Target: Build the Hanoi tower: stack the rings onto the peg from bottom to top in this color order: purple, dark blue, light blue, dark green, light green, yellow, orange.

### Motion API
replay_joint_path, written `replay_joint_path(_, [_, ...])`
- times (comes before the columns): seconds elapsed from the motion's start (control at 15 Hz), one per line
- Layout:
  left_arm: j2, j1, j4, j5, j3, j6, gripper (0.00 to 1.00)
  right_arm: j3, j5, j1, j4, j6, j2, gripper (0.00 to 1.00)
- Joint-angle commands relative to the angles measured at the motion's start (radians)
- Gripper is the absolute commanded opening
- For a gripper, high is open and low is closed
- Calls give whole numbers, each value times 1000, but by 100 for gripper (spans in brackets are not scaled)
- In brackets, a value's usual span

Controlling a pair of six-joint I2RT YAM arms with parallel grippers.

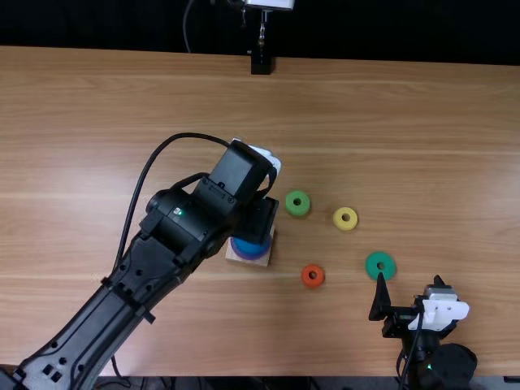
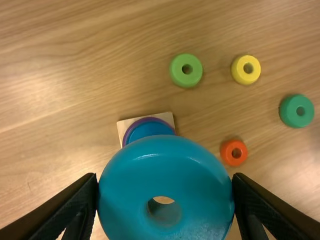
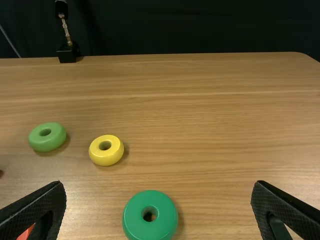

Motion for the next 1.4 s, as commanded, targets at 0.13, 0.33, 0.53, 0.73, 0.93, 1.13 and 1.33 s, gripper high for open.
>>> replay_joint_path(0.13, [36, -18, 4, 0, 41, -6, 0, -83, 2, -9, -70, -1, -13, 100])
replay_joint_path(0.33, [55, -27, 4, 0, 40, -6, 0, -83, 2, -9, -70, -1, -13, 100])
replay_joint_path(0.53, [75, -27, 6, -2, 41, -6, 0, -83, 2, -9, -70, -1, -13, 100])
replay_joint_path(0.73, [81, -27, 12, -2, 37, -6, 0, -83, 2, -9, -70, -1, -13, 100])
replay_joint_path(0.93, [82, -25, 8, 0, 28, -4, 12, -83, 2, -9, -70, -1, -13, 100])
replay_joint_path(1.13, [84, -16, 4, 2, 23, -4, 100, -83, 2, -9, -68, -1, -13, 100])
replay_joint_path(1.33, [82, -15, 4, -2, -18, 0, 100, -83, 2, -9, -70, -1, -13, 100])
